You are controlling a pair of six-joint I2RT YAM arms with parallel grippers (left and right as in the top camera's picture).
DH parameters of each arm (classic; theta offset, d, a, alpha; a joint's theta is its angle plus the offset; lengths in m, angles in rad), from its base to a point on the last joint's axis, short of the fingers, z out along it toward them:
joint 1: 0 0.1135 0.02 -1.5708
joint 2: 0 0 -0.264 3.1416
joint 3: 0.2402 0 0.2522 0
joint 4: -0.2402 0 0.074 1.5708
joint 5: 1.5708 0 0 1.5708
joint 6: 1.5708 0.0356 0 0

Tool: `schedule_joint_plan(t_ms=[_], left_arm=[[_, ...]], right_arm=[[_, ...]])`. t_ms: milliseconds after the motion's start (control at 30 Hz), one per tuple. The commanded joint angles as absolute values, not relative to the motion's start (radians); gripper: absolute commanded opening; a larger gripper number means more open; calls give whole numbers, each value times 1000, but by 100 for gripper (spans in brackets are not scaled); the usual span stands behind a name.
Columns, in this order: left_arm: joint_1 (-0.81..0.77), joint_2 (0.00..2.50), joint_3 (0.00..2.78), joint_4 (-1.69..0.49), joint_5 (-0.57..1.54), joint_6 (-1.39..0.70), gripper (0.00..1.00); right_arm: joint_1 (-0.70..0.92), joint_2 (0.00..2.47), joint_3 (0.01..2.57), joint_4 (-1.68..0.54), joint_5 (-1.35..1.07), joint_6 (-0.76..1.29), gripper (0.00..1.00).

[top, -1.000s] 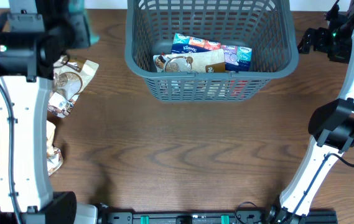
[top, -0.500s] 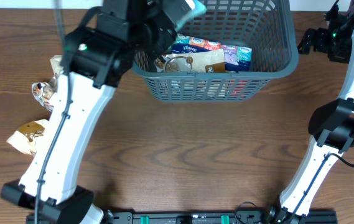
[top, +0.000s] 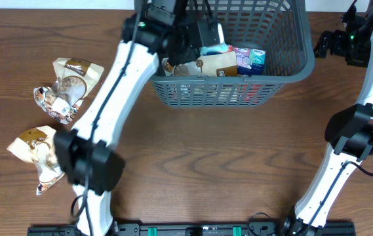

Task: Pack container
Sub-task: 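Carry the wipes packet into the basket and release with left gripper, then lower the left gripper onto the crumpled Pantree pouch and grasp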

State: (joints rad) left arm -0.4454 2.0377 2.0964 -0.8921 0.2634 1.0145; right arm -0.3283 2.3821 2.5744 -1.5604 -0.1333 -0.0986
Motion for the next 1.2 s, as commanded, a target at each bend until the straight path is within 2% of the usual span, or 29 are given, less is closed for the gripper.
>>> schedule_joint_plan(t_ms=[0, 133, 167, 200, 233, 267, 467, 533, 700, 900, 1000, 1167], left_arm=[[-441, 2095, 2096, -908, 288, 1038, 6], [-441, 2120, 2096, -929, 288, 1037, 6], [-441, 2120, 2096, -933, 287, 1034, 10], [-441, 2119, 2096, -933, 287, 1029, 33], [-441, 2117, 2096, -933, 283, 1019, 49], [-441, 2117, 2096, -934, 276, 1015, 74], [-441, 2103, 2100, -937, 249, 914, 96], [-441, 2076, 2115, -937, 201, 841, 99], [-441, 1946, 2190, -996, 25, 681, 99], [-411, 1727, 2252, -1062, -150, 659, 99], [-330, 1636, 2252, -1099, -159, 560, 99], [-84, 1587, 2251, -1271, -146, 424, 99]], right_arm=[[-319, 2383, 2569, -1565, -132, -113, 99], [-319, 2383, 2569, -1568, -131, -114, 99], [-319, 2383, 2569, -1568, -131, -114, 99], [-319, 2383, 2569, -1568, -132, -114, 99], [-319, 2383, 2569, -1570, -132, -114, 99], [-319, 2383, 2569, -1571, -132, -114, 99], [-319, 2383, 2569, -1580, -131, -114, 99], [-319, 2383, 2569, -1582, -132, -118, 99], [-319, 2383, 2569, -1585, -131, -122, 99], [-319, 2383, 2569, -1585, -131, -122, 99], [-319, 2383, 2569, -1586, -131, -122, 99], [-319, 2383, 2569, -1586, -131, -122, 99]])
